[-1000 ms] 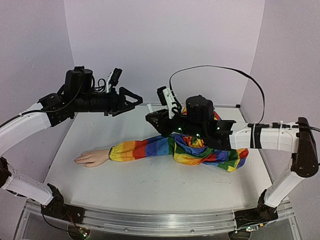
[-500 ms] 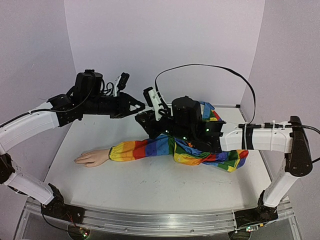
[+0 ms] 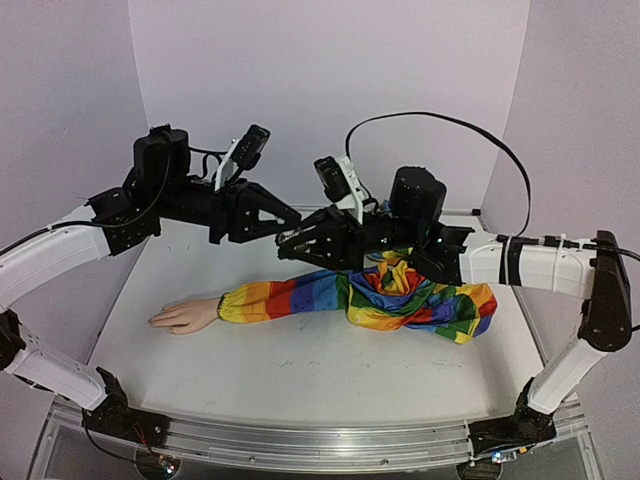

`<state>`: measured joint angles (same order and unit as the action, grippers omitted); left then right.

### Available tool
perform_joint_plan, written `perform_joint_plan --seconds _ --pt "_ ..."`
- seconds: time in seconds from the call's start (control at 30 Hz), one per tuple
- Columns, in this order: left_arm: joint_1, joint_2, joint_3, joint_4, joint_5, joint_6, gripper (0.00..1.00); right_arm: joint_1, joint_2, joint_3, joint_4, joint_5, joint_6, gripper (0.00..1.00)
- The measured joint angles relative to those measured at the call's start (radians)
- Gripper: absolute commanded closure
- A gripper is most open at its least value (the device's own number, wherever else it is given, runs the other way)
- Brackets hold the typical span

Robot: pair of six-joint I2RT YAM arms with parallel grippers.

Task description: Paint the nails

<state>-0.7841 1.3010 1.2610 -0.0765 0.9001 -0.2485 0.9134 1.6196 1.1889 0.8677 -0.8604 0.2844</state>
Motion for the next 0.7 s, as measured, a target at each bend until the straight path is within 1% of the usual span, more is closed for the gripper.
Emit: perform_joint_plan --seconds 0.03,0.1,0.17,0.2,0.23,0.3,0.33,0.4,0.43,0.53,0.7 --pt "-0.013 -0.007 0.0 0.01 0.043 0.023 1.0 0.008 0.0 0.0 0.032 -0.073 0.033 1.0" --pt "-0.039 -0.013 0.001 0.037 0.126 0.064 1.0 0.024 -0.002 -0.005 0.085 -0.154 0.072 1.0" --pt "-0.052 -0.009 0.001 0.051 0.18 0.08 1.0 0.037 -0.008 -0.024 0.12 -0.179 0.085 1.0" --pt "-0.057 -0.004 0.001 0.054 0.194 0.085 0.96 0.041 -0.013 -0.039 0.132 -0.177 0.085 1.0" --pt "-0.059 0.002 0.001 0.054 0.199 0.087 0.84 0.042 -0.021 -0.053 0.136 -0.171 0.081 1.0" --pt "-0.06 0.01 0.001 0.055 0.197 0.085 0.55 0.041 -0.034 -0.074 0.132 -0.15 0.062 1.0" --pt "-0.059 0.011 -0.003 0.057 0.194 0.066 0.46 0.041 -0.04 -0.082 0.127 -0.132 0.034 1.0" --pt "-0.048 -0.003 -0.013 0.063 0.196 0.02 0.33 0.039 -0.055 -0.094 0.097 -0.113 -0.04 1.0" --pt "-0.04 -0.013 -0.016 0.062 0.193 0.005 0.3 0.039 -0.06 -0.098 0.08 -0.097 -0.072 1.0" --pt "-0.001 -0.064 -0.042 0.056 0.139 -0.065 0.26 0.038 -0.07 -0.098 0.006 0.005 -0.153 1.0" --pt "0.026 -0.099 -0.034 -0.069 -0.028 -0.119 0.31 0.038 -0.073 -0.098 -0.123 0.24 -0.256 1.0"
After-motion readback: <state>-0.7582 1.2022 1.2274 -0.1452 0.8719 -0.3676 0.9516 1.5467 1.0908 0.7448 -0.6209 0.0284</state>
